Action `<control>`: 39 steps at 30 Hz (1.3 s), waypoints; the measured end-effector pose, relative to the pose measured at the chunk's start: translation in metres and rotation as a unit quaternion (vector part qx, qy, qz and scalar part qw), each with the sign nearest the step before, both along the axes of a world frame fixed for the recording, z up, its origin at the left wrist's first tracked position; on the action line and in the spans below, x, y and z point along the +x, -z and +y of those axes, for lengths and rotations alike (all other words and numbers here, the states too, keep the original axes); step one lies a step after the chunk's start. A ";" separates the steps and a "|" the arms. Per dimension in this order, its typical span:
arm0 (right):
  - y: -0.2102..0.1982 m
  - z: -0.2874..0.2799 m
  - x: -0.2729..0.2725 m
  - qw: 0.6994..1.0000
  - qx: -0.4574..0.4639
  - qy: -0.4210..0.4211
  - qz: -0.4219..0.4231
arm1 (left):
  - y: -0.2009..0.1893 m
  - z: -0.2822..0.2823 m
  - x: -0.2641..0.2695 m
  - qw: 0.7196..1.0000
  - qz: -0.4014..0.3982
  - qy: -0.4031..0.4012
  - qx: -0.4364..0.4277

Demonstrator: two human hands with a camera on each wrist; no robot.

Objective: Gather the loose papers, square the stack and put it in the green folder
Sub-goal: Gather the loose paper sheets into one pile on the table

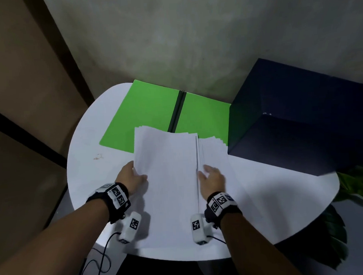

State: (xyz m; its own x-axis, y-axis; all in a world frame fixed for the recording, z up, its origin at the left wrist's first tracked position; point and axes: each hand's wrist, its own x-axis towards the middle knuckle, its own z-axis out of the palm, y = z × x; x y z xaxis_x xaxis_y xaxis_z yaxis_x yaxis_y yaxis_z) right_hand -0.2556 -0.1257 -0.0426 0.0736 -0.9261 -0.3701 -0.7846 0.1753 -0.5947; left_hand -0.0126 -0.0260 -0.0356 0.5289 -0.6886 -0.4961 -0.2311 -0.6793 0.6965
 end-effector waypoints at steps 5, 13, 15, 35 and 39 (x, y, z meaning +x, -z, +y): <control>0.009 -0.016 -0.058 0.978 0.023 0.007 0.209 | -0.001 0.018 0.043 0.993 0.070 -0.062 -0.077; 0.010 -0.011 -0.054 0.940 -0.009 -0.074 0.332 | -0.017 0.029 0.045 0.984 0.114 -0.083 -0.110; 0.012 -0.001 -0.047 0.944 -0.007 -0.085 0.319 | -0.016 0.038 0.046 0.983 0.124 -0.085 -0.104; 0.002 -0.001 -0.033 0.987 0.065 0.121 0.086 | -0.020 0.046 0.060 0.978 0.152 -0.093 -0.106; -0.032 -0.006 -0.041 0.989 0.011 0.145 -0.012 | -0.014 0.047 0.063 0.982 0.147 -0.077 -0.086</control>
State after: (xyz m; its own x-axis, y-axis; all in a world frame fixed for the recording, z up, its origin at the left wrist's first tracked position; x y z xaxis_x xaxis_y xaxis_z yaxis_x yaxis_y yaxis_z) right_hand -0.2966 -0.1316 -0.0104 -0.1855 -0.9014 -0.3912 -0.6853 0.4039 -0.6059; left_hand 0.0507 0.0207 -0.0213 0.4851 -0.6987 -0.5258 0.0930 -0.5567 0.8255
